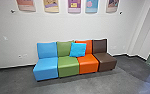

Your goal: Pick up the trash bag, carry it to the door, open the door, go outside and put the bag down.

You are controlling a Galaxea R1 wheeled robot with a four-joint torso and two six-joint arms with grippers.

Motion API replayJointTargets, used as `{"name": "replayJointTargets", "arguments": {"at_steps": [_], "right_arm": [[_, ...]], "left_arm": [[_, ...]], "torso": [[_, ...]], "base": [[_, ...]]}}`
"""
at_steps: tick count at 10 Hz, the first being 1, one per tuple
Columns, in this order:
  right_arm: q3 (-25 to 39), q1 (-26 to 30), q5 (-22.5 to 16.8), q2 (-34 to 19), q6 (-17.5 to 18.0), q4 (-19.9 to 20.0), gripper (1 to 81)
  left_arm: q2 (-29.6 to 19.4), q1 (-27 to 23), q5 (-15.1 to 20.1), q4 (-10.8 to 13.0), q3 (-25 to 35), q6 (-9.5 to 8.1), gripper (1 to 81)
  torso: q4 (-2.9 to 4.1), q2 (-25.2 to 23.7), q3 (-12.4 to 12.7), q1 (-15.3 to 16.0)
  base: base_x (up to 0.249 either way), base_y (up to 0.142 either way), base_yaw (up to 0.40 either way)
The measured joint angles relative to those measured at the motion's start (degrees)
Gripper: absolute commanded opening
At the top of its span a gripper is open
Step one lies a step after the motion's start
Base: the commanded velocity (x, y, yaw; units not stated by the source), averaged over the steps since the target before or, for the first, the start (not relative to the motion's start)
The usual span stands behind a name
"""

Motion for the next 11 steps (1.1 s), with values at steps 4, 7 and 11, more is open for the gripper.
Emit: {"name": "replayJointTargets", "arguments": {"at_steps": [4, 7, 11], "right_arm": [[-2.5, 0.6, -0.1, 2.4, 0.0, -0.1, 81.1], [-2.9, 1.1, -0.8, 2.9, 0.0, -0.3, 81.1], [-3.7, 1.4, -1.1, 3.8, 0.0, -0.3, 81.1]], "left_arm": [[2.7, 1.1, -0.9, 0.0, -1.6, 0.99, 1.0], [4.9, 2.0, -1.1, 0.0, -2.7, 1.11, 1.0], [9.4, 2.1, -1.5, 0.0, -8.5, 1.73, 1.0]], "torso": [[0.00, 8.4, 0.0, -5.4], [0.00, 11.8, -0.1, -7.7], [0.00, 13.7, -0.1, -9.2]], "base": [[0.000, 0.000, 0.000], [0.000, 0.000, 0.000], [0.000, 0.000, 0.000]]}}
